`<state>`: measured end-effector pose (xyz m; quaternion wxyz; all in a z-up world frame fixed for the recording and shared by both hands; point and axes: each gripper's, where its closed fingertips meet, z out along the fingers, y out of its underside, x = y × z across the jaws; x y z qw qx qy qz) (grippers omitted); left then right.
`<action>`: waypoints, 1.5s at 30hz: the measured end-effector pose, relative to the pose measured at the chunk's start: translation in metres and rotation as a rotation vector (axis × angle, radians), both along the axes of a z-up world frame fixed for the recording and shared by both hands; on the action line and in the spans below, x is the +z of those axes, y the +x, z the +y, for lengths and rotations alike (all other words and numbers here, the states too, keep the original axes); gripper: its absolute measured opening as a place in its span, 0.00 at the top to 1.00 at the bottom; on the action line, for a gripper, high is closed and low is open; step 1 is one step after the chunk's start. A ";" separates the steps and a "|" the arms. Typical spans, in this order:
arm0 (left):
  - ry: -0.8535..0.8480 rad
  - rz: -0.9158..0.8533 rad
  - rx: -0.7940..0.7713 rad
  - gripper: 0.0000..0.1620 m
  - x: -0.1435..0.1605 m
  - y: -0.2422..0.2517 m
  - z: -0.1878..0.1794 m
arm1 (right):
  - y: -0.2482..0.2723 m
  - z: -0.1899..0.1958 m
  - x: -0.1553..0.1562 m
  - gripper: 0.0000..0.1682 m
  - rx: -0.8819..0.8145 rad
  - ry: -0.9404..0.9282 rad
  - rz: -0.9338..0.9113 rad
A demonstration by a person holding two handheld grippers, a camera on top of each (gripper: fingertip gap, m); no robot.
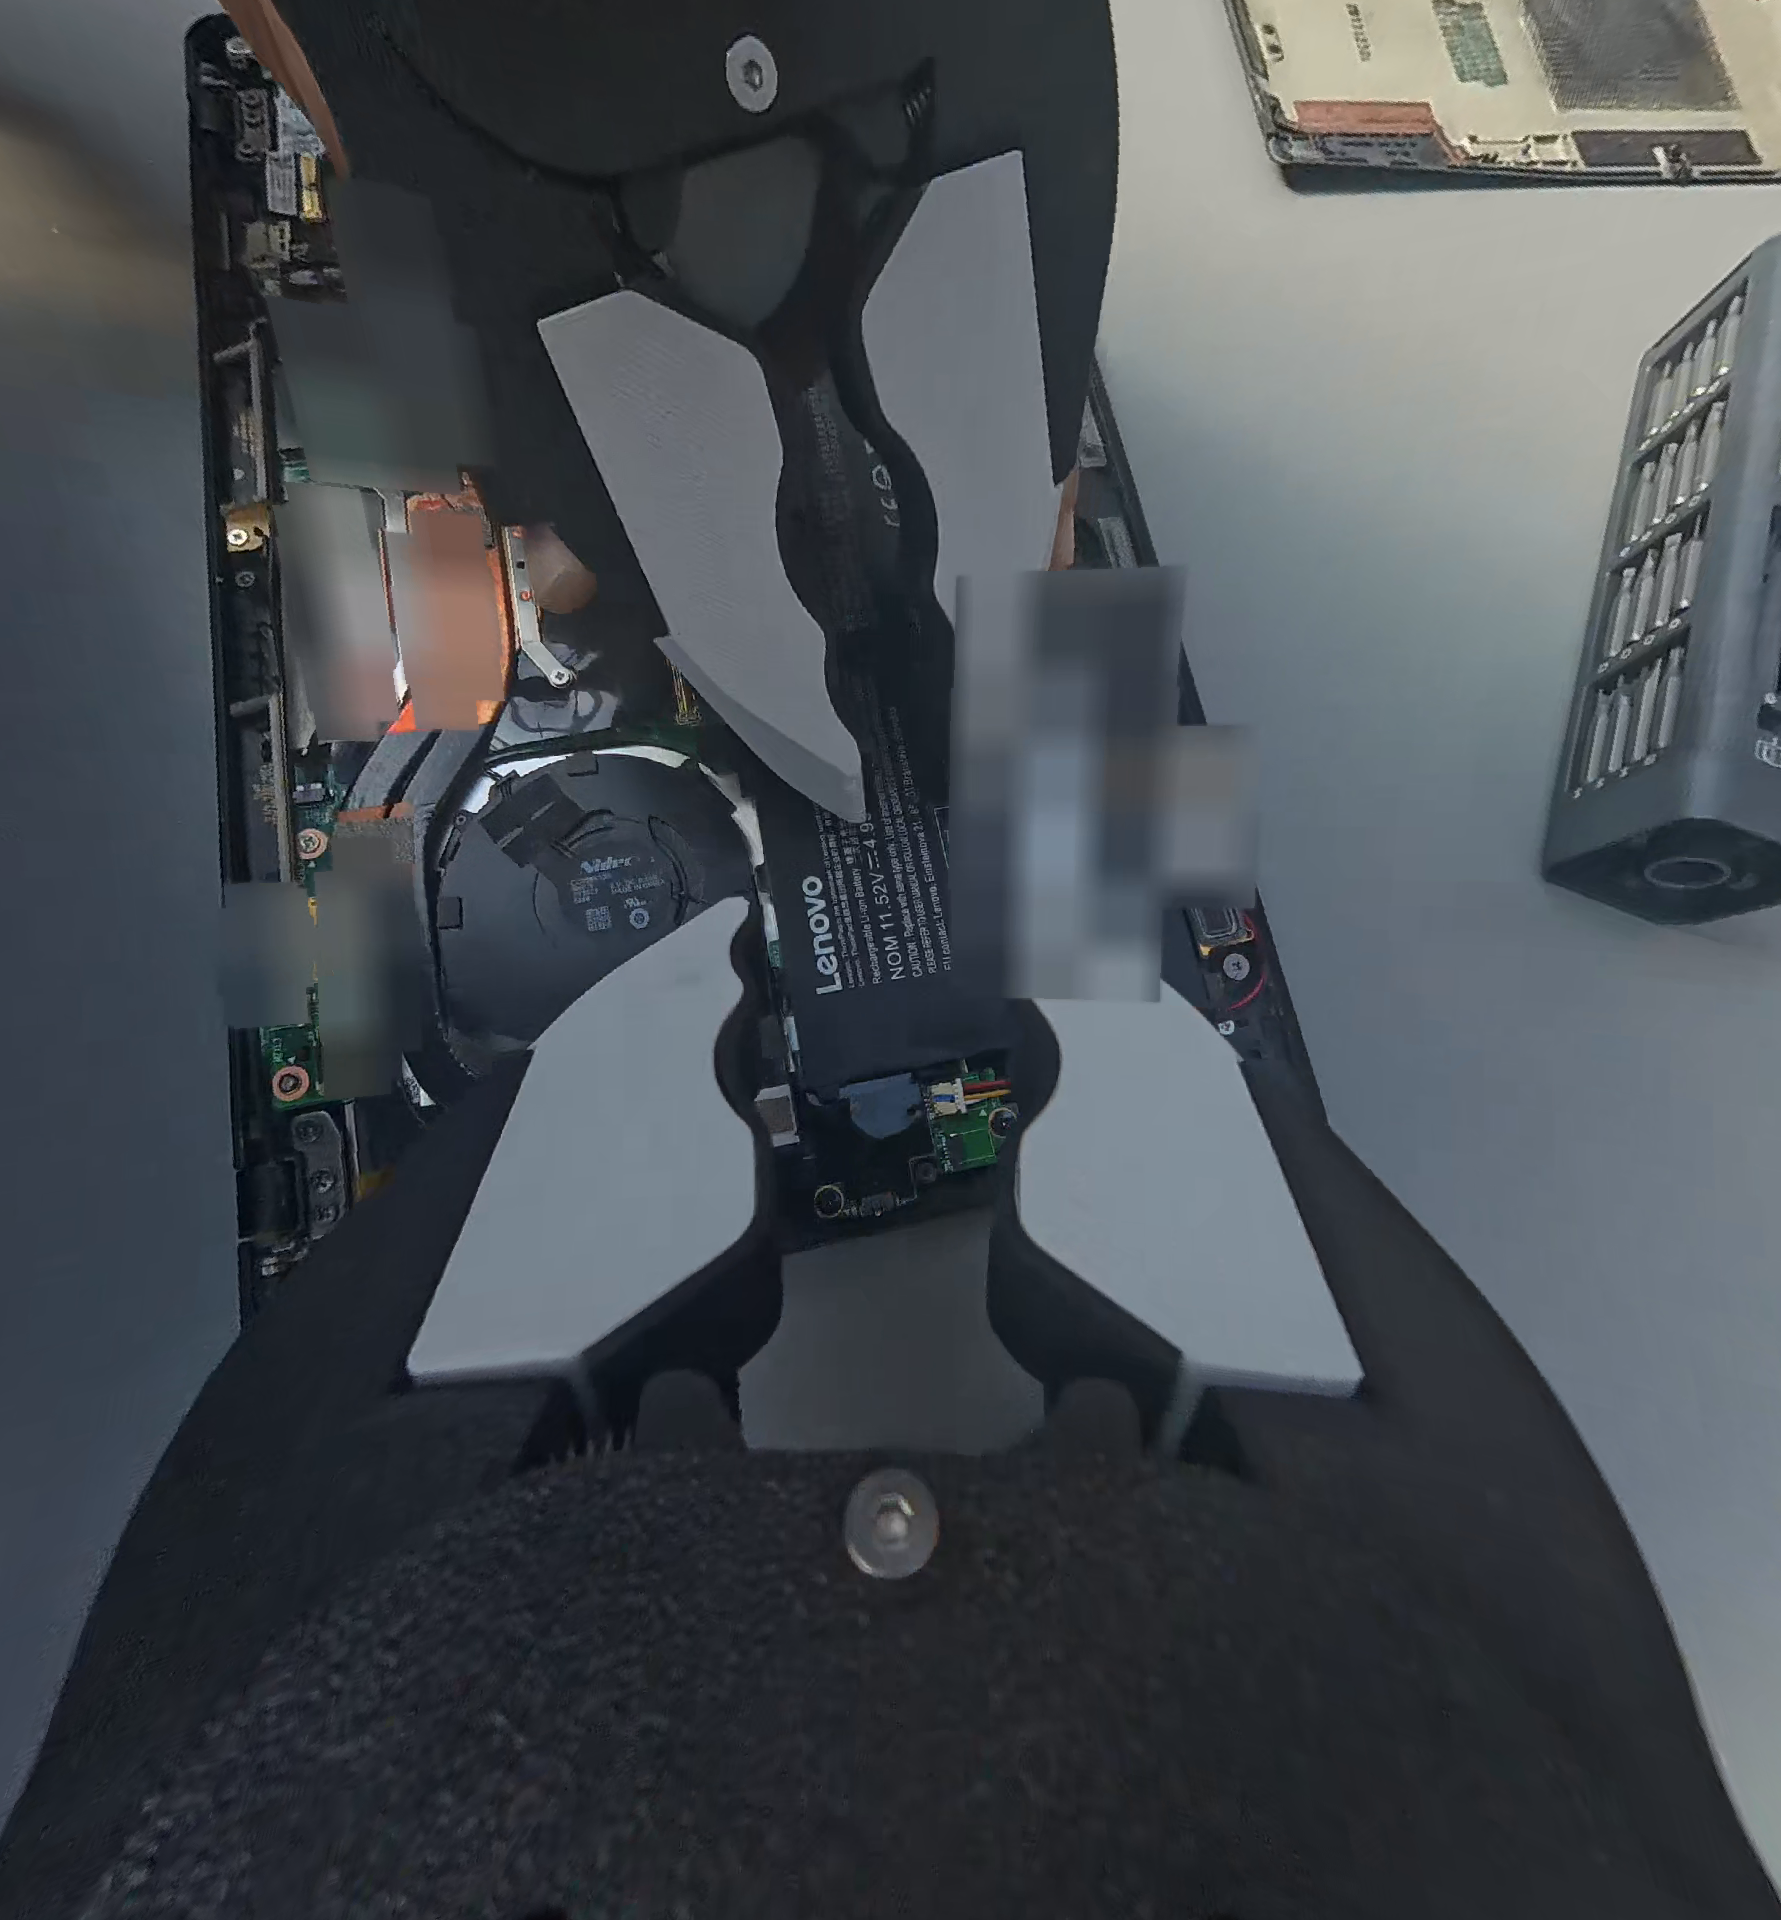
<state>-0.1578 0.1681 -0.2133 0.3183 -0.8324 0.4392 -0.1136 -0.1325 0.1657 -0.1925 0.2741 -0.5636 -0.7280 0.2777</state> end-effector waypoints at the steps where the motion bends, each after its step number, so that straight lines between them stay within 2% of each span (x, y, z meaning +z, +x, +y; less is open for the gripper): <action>1: 0.000 0.000 -0.002 0.88 0.000 -0.001 -0.002 | -0.003 0.001 0.001 0.75 0.002 -0.003 0.006; 8: 0.013 0.006 0.043 0.88 0.004 -0.019 -0.013 | -0.020 0.001 -0.003 0.86 0.095 0.041 -0.029; 14: -0.010 -0.048 0.166 0.88 0.009 -0.033 -0.022 | -0.027 0.003 -0.018 0.90 0.232 0.090 -0.099; 19: -0.046 -0.112 0.226 0.89 0.009 -0.032 -0.027 | -0.031 0.001 -0.020 0.94 0.280 0.078 -0.115; 31: -0.092 -0.133 0.231 0.91 0.004 -0.024 -0.022 | -0.031 0.001 -0.022 0.99 0.330 0.009 -0.178; 40: -0.089 -0.115 0.220 0.91 0.002 -0.019 -0.014 | -0.028 0.005 -0.021 1.00 0.332 0.146 -0.144; 45: -0.088 -0.126 0.210 0.91 0.004 -0.016 -0.012 | -0.014 0.019 -0.016 1.00 0.229 0.252 -0.086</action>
